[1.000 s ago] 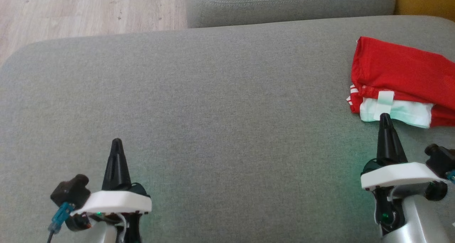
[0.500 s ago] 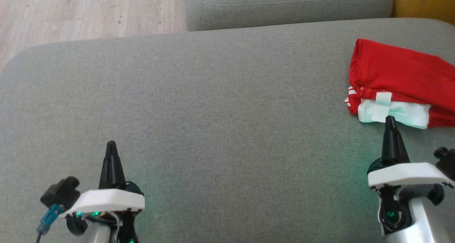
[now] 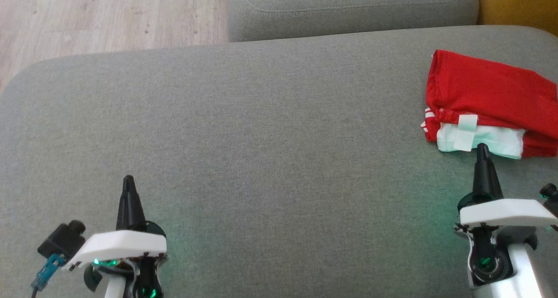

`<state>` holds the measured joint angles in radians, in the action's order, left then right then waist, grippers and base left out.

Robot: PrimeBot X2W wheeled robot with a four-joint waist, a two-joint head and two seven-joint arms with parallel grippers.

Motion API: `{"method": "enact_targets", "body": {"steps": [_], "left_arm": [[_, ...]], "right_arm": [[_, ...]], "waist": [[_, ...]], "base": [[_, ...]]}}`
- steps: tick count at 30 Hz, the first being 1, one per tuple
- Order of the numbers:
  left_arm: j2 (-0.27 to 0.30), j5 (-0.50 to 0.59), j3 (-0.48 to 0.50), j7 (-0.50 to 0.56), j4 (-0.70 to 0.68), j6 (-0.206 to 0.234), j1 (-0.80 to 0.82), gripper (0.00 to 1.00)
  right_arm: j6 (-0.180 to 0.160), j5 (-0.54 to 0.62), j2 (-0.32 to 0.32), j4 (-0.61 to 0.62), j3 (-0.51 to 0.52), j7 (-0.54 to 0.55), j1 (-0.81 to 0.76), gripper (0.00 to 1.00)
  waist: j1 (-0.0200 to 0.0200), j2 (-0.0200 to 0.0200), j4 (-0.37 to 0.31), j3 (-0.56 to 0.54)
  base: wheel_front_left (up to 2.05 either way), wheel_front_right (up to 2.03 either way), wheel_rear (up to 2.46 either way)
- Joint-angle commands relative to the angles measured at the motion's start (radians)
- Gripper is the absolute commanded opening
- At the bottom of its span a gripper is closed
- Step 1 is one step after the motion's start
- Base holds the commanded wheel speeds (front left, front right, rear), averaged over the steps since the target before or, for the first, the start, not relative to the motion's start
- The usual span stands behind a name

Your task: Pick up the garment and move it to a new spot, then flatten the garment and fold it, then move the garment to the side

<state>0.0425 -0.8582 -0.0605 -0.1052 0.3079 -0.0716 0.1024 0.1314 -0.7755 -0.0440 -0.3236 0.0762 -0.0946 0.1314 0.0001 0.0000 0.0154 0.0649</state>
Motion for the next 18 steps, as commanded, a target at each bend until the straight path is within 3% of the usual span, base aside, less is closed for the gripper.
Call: {"method": "enact_targets", "body": {"steps": [1, 18], "left_arm": [[0.007, -0.031, 0.030, 0.010, -0.038, -0.008, 0.026, 0.00], [0.009, -0.209, 0.064, 0.060, -0.044, -0.020, 0.021, 0.00]], "right_arm": [[0.000, -0.035, -0.004, 0.040, -0.002, 0.008, 0.018, 0.00], [0.000, -0.232, -0.004, 0.049, 0.008, 0.057, 0.008, 0.00]], "waist": [[0.0000, 0.0000, 0.000, -0.002], [0.0000, 0.0000, -0.004, -0.016]], "base": [[0.00, 0.00, 0.00], [0.00, 0.00, 0.00]]}}
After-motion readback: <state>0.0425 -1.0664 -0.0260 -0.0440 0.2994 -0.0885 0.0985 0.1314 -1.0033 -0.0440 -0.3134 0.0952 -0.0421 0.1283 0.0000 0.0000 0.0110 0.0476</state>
